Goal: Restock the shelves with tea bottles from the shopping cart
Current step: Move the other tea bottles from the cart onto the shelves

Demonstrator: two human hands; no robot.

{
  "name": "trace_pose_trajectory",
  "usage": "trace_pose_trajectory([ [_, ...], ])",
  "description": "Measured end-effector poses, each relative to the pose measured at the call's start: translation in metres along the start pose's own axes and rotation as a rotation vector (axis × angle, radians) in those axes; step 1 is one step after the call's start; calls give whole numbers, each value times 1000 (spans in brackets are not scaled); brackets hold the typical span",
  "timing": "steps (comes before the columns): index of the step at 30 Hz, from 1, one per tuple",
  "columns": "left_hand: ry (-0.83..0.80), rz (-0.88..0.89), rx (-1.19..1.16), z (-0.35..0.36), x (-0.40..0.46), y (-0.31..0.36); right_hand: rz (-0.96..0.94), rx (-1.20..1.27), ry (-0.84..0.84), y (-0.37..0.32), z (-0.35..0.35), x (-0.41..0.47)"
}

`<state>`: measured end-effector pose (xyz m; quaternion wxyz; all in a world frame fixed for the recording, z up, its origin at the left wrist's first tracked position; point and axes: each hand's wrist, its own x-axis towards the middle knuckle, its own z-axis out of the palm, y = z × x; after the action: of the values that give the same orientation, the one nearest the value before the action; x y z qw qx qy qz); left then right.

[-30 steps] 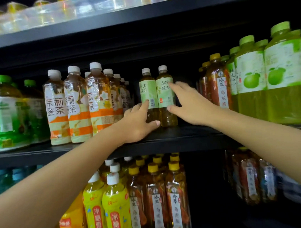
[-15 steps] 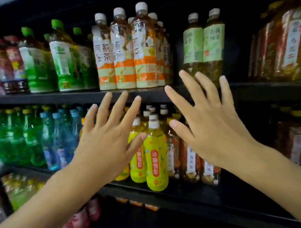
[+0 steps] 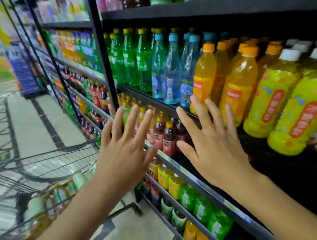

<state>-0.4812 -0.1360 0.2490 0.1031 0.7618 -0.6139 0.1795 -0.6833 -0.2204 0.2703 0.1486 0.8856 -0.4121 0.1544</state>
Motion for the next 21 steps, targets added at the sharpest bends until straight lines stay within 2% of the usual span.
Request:
trace_pose_trajectory([
  [8, -197, -356, 8, 53, -87, -109, -88, 209, -129, -134, 77, 38],
  [14, -360, -565, -36, 99, -154, -158, -175, 311, -303, -229, 127, 38],
  [21, -419, -772, -77, 129, -178, -203, -369, 317, -404, -285, 175, 53],
])
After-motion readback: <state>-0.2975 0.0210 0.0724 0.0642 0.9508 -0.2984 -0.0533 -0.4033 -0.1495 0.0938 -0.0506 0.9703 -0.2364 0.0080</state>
